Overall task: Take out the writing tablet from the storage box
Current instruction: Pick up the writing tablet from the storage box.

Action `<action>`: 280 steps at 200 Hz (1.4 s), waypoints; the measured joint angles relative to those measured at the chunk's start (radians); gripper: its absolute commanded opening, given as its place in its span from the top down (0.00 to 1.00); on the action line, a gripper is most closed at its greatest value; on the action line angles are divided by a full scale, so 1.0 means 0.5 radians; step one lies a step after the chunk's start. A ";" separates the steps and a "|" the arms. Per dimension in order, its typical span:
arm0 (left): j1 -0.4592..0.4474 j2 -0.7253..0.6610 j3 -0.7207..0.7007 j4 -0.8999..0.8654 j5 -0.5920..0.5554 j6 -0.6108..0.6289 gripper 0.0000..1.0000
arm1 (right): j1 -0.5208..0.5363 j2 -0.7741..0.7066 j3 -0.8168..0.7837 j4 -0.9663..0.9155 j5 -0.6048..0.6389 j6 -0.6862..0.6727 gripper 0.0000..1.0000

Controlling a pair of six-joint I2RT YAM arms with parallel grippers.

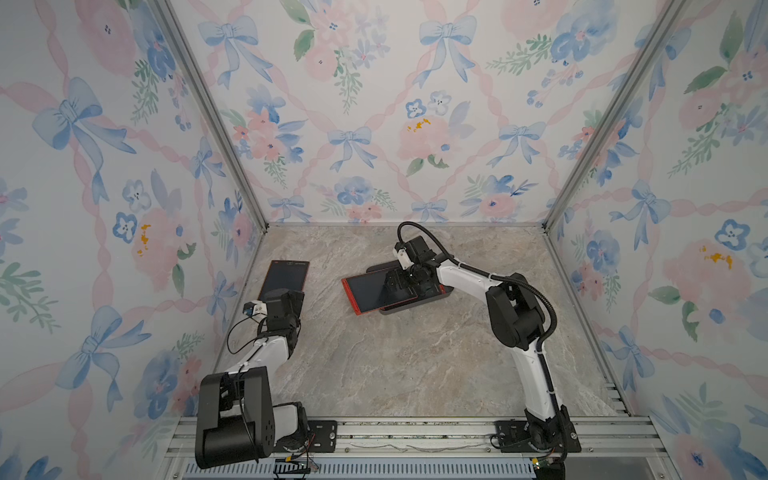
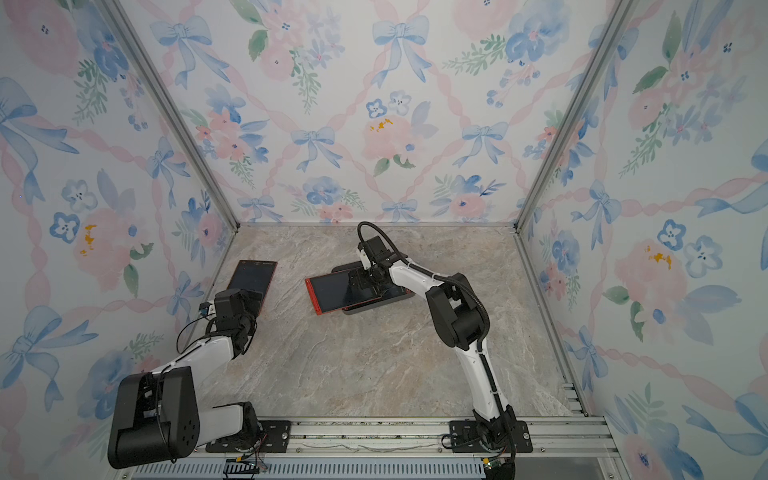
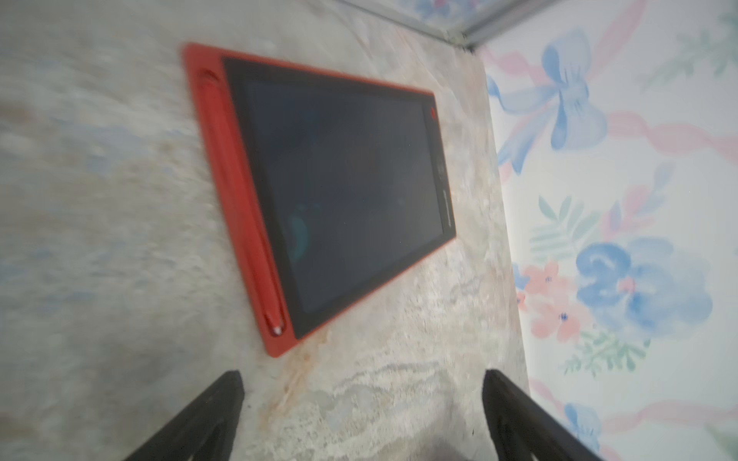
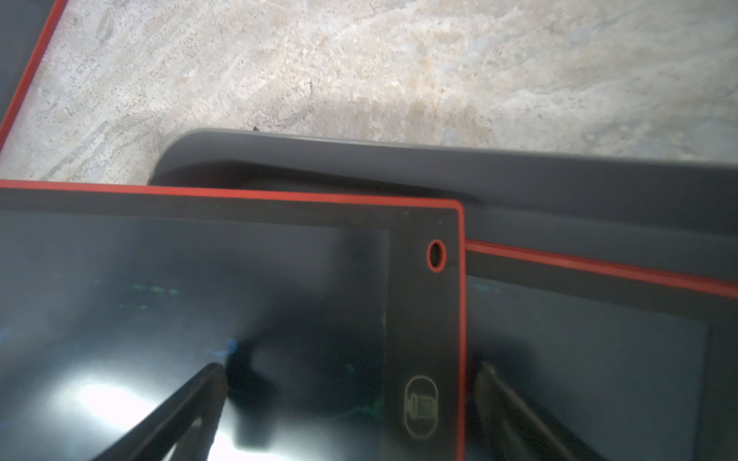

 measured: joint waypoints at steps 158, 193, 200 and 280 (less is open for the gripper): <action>-0.362 0.510 0.358 -0.195 0.728 0.696 0.12 | -0.010 0.008 0.029 -0.037 0.031 -0.030 0.01; -0.355 0.272 0.259 -0.195 0.764 0.716 0.11 | -0.003 0.027 0.057 -0.057 0.014 -0.046 0.01; -0.356 0.220 0.255 -0.192 0.781 0.717 0.10 | 0.002 0.033 0.058 -0.052 0.008 -0.047 0.01; -0.355 0.425 0.327 -0.094 1.001 0.748 0.13 | 0.017 0.038 0.085 -0.079 -0.014 -0.075 0.01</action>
